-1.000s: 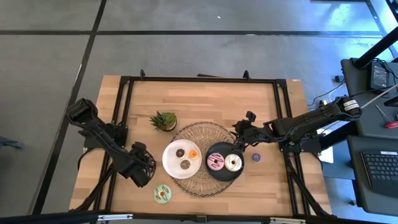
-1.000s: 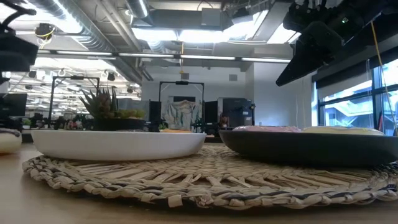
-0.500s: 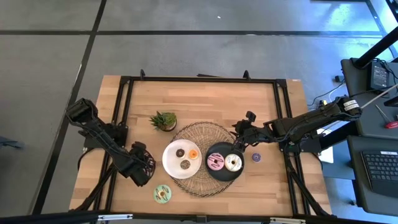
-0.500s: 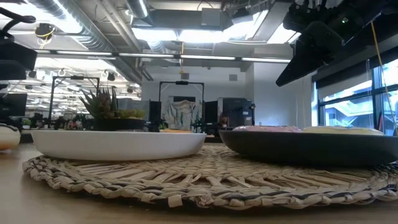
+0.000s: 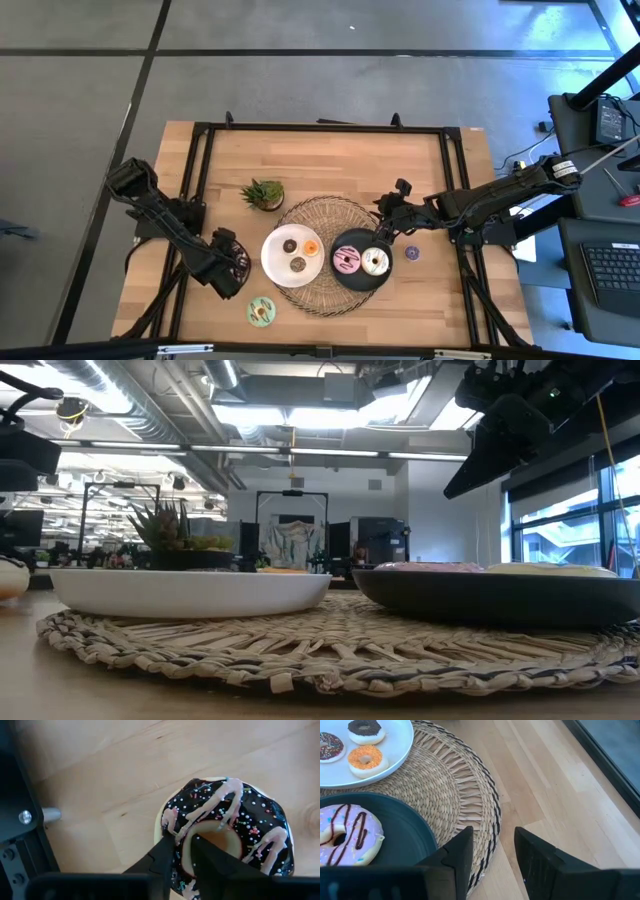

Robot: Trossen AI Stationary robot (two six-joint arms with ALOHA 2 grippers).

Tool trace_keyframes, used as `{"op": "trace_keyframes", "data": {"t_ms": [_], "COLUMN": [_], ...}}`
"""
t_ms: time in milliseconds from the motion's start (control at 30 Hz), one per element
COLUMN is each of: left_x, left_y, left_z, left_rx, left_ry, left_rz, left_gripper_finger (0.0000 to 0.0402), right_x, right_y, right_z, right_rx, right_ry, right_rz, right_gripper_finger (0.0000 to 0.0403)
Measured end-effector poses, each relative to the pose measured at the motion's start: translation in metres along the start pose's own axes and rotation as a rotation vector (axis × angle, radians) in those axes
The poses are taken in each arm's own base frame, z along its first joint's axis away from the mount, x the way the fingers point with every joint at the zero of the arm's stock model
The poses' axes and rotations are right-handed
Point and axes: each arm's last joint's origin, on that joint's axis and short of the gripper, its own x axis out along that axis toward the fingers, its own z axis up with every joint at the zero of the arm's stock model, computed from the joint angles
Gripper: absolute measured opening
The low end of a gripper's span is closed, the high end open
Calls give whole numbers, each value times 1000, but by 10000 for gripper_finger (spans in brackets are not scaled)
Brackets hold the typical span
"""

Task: Pick & Place donuts
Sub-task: Put the large black donut on the black plate

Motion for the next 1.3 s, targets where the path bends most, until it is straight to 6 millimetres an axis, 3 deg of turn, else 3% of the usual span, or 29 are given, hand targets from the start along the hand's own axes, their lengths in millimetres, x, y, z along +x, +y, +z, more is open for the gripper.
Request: {"op": "trace_keyframes", "data": {"t_ms": [167,400,567,767,933,1133,1300], "left_x": [0,-1,-24,-64,-90,-97,-102], "left_y": [0,0,-9,-33,-55,-86,-111], "left_z": [0,3,8,16,23,39,59], "left_rx": [84,123,184,393,577,859,1025], "left_ry": [-4,-85,-214,-518,-775,-834,-791], "left_rz": [0,-19,-58,-220,-286,-302,-462], "left_gripper_finger": [11,5,4,3,3,2,2], "right_x": [0,0,0,-1,3,20,33], "right_y": [0,0,2,8,22,44,58], "right_z": [0,1,8,24,40,40,52], "right_rx": [0,7,2,-101,-170,-477,-595], "right_ry": [0,-15,-72,-226,-389,-518,-550], "right_rz": [0,-3,14,59,252,491,492], "right_gripper_finger": [145,145,145,145,145,145,145]}}
